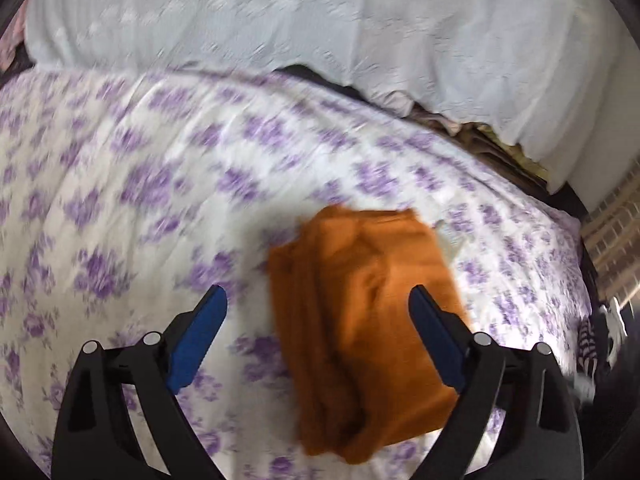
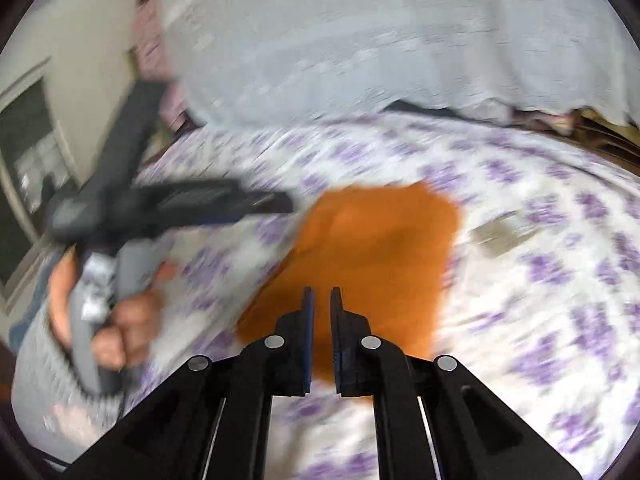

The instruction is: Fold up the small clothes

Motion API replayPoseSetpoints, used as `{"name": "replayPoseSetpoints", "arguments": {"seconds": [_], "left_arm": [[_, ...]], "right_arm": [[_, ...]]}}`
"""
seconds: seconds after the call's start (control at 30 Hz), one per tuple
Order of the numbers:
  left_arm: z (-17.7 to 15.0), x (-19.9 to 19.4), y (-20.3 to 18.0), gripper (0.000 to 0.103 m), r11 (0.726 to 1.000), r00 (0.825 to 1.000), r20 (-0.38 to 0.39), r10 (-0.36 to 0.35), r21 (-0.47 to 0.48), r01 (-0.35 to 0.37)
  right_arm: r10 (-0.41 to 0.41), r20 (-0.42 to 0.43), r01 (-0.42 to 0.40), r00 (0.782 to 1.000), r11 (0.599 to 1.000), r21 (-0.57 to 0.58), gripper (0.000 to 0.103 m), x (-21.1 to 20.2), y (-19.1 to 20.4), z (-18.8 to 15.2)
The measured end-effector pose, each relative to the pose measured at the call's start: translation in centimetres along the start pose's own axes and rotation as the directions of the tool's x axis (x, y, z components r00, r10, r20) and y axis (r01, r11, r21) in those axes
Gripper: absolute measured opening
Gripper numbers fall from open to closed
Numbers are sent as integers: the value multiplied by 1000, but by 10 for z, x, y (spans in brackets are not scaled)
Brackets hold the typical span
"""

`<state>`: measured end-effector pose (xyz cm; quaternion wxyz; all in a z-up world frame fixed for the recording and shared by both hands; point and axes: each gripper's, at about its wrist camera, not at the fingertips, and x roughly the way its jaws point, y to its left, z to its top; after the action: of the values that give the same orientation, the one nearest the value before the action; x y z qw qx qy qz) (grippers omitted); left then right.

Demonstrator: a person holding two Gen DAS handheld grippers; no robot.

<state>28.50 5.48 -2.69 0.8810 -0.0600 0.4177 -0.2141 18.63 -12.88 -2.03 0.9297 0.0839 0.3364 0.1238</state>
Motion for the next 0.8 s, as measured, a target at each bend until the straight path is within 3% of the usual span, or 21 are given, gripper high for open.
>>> {"name": "replayPoseSetpoints", "arguments": {"seconds": [0.13, 0.2, 0.3, 0.5, 0.57, 0.63, 0.7, 0.8], "left_arm": [[-10, 38, -11, 90, 997, 994, -87, 72, 39, -69], [-22, 69, -4, 99, 991, 980, -148, 132, 42, -127], [-21, 74, 13, 99, 997, 985, -161, 68, -33, -74], [-23, 37, 7, 97, 998, 994, -98, 57, -28, -59], [-25, 24, 5, 98, 998, 995, -76, 66, -4, -67], [-35, 32, 8, 99, 994, 988, -116, 105, 5, -105], [-46, 50, 21, 99, 996, 984, -164, 72, -44, -80], [-41, 38, 20, 99, 996, 989, -140, 49, -62, -58]], "right_arm": [[-17, -43, 23, 999, 991, 130, 8, 48, -38, 28], [-29, -89, 41, 996, 990, 132, 8, 79, -40, 27], [-78, -83, 85, 993, 993, 80, 4, 100, -28, 20], [-54, 31, 51, 998, 995, 83, 8, 35, -19, 6], [-21, 4, 21, 1000, 996, 89, 9, 23, -18, -10], [-32, -38, 35, 999, 996, 77, 9, 28, -18, -28], [-13, -32, 16, 999, 996, 87, 7, 35, -23, -37], [-2, -23, 5, 1000, 993, 118, 5, 25, -26, -30]]}}
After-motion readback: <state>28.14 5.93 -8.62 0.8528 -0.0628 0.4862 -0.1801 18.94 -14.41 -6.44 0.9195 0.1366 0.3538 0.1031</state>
